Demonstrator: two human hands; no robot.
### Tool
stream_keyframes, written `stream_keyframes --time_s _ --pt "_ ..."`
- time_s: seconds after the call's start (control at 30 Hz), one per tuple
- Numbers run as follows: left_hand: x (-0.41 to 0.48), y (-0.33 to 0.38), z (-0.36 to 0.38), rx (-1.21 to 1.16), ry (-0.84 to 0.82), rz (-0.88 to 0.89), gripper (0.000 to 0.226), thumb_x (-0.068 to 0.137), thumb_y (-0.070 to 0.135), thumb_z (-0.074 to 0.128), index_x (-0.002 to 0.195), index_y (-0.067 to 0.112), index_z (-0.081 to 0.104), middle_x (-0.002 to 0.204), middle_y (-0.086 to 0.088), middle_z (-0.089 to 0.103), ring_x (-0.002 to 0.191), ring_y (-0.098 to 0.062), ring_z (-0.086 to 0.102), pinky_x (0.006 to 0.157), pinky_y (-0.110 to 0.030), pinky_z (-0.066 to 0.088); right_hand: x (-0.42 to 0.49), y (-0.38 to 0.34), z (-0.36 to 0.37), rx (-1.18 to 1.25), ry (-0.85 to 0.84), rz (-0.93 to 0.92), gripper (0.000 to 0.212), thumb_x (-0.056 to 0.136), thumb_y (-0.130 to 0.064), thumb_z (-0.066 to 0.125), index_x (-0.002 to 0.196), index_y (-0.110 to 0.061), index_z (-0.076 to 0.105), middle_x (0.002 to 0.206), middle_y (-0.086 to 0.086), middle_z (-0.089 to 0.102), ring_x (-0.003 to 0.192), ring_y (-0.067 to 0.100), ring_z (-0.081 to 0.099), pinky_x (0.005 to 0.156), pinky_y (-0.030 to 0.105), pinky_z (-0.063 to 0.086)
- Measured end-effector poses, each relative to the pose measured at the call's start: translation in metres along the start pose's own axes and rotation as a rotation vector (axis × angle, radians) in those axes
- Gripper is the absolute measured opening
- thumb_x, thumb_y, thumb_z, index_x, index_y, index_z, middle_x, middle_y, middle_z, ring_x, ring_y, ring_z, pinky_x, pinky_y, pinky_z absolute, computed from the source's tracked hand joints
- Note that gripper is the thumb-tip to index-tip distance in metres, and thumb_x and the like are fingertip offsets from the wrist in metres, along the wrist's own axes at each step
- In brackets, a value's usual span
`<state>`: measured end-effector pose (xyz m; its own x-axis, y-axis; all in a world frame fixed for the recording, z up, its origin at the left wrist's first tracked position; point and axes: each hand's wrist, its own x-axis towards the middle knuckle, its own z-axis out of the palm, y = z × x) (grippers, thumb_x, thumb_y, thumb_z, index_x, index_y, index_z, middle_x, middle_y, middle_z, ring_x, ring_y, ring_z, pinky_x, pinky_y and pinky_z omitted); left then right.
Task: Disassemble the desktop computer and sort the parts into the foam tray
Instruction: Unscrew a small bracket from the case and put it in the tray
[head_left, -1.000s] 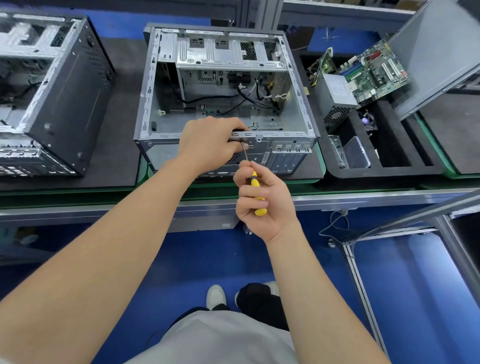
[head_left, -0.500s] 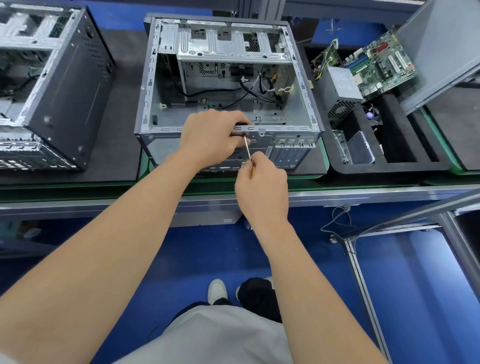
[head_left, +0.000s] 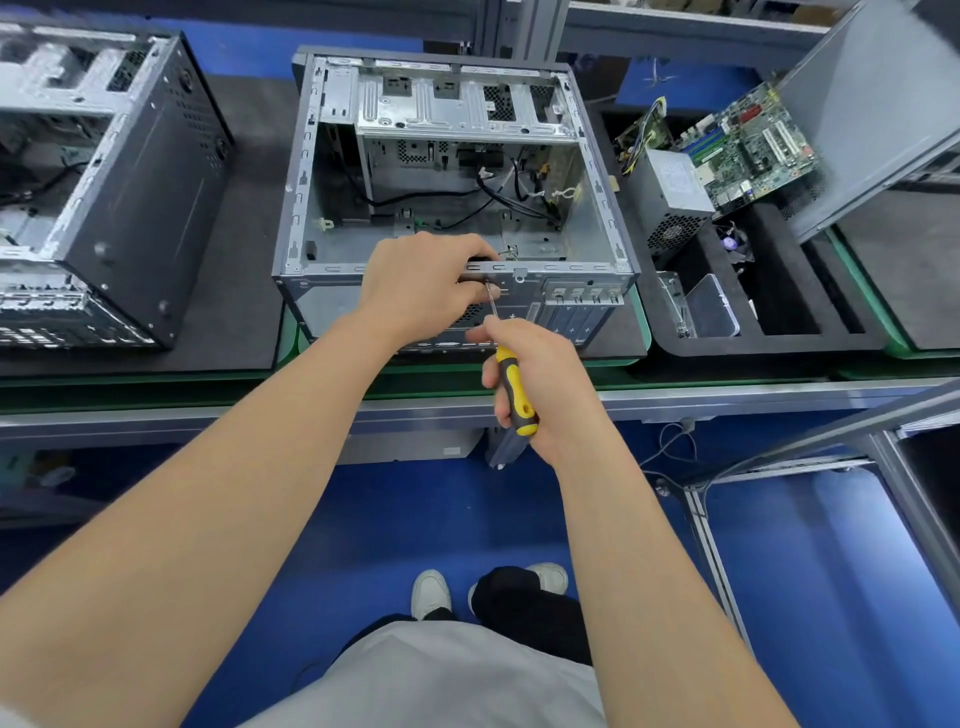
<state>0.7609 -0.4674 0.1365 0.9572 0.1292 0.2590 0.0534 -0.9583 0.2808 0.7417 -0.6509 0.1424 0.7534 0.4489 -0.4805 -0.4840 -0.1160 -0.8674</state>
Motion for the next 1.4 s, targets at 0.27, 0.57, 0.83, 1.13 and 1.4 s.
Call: stream_keyframes --time_s 0.27,0.57,0.83,1.13,1.4 --pt "-0.001 0.001 -0.002 0.003 0.007 -0.005 0.032 0.093 0.059 0.060 0.122 0.046 0.063 0.096 0.007 0.075 0.096 -0.025 0.066 0.063 -0.033 0.025 0.001 0.005 0.005 1.024 -0.505 0.354 0.031 0.110 -0.024 0.037 0.103 -0.010 0.064 0.065 -0.002 0.050 0.034 0.008 0.042 0.029 0.018 0.032" --pt "-0.001 0.000 -0.001 0.012 -0.003 0.002 0.034 0.093 0.058 0.061 0.124 0.046 0.061 0.096 0.009 0.075 0.097 -0.025 0.066 0.066 -0.033 0.029 0.003 0.003 0.017 0.233 -0.031 0.058 0.028 0.111 -0.018 0.042 0.108 -0.008 0.068 0.068 0.005 0.063 0.042 0.015 0.045 0.040 0.024 0.038" --pt "-0.002 0.001 -0.003 0.029 -0.019 0.006 0.034 0.095 0.057 0.060 0.127 0.045 0.060 0.097 0.008 0.074 0.097 -0.026 0.066 0.065 -0.033 0.030 -0.003 -0.002 0.030 -1.149 0.567 -0.318 0.018 0.104 -0.024 0.053 0.088 -0.019 0.060 0.078 0.004 0.055 0.073 0.029 0.047 0.064 0.035 0.036" --pt "-0.001 0.000 -0.001 0.003 -0.022 -0.002 0.036 0.093 0.059 0.060 0.126 0.046 0.060 0.103 0.007 0.075 0.101 -0.026 0.067 0.068 -0.034 0.031 0.000 -0.006 -0.005 -0.163 0.044 -0.107 0.021 0.108 -0.025 0.056 0.110 -0.016 0.075 0.085 0.011 0.078 0.052 0.024 0.067 0.045 0.028 0.049" --pt "-0.001 0.000 -0.003 0.005 -0.009 -0.006 0.032 0.094 0.056 0.059 0.124 0.046 0.062 0.100 0.006 0.075 0.097 -0.026 0.066 0.066 -0.034 0.030 0.004 0.000 0.001 0.597 -0.318 0.164 0.031 0.110 -0.030 0.043 0.106 -0.011 0.067 0.066 0.006 0.057 0.033 0.010 0.037 0.032 0.020 0.028"
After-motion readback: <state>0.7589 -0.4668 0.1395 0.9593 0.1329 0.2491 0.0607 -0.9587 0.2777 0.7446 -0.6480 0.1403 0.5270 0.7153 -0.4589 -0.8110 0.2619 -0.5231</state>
